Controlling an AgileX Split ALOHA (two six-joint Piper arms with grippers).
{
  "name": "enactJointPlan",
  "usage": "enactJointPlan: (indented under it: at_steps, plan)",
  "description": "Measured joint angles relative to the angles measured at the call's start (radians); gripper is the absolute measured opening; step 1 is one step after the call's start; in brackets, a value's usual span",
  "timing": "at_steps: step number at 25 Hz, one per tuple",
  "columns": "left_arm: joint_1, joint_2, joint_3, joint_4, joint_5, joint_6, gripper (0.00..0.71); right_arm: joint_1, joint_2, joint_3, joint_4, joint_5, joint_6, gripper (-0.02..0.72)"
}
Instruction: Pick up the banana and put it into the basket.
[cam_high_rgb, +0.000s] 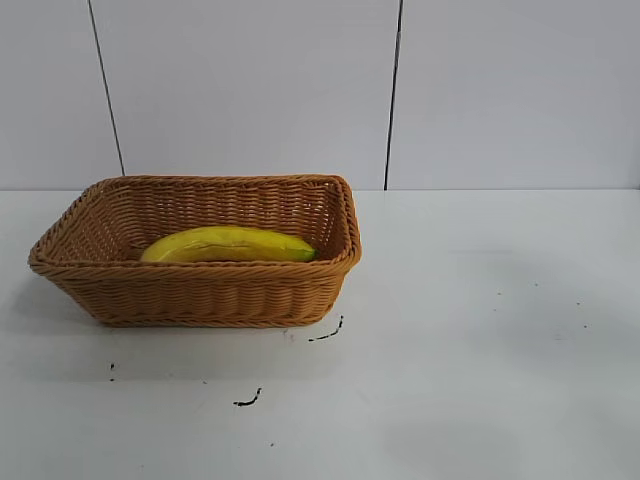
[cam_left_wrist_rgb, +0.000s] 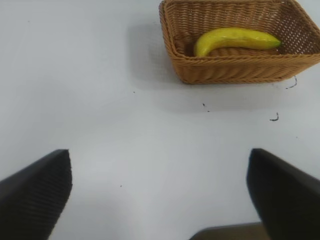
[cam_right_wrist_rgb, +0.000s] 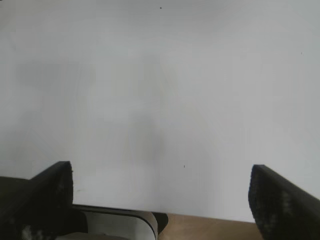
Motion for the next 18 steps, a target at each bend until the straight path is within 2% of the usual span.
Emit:
enactJointPlan:
  at_steps: [6, 18]
  plan:
    - [0.000, 0.000, 0.000, 0.000, 0.000, 0.000, 0.690, 0.000, -0.208, 0.013, -0.015, 0.010, 0.058, 0.660]
    - [0.000, 0.000, 0.000, -0.001, 0.000, 0.000, 0.690, 0.000, -0.582, 0.014, -0.032, 0.011, 0.071, 0.660]
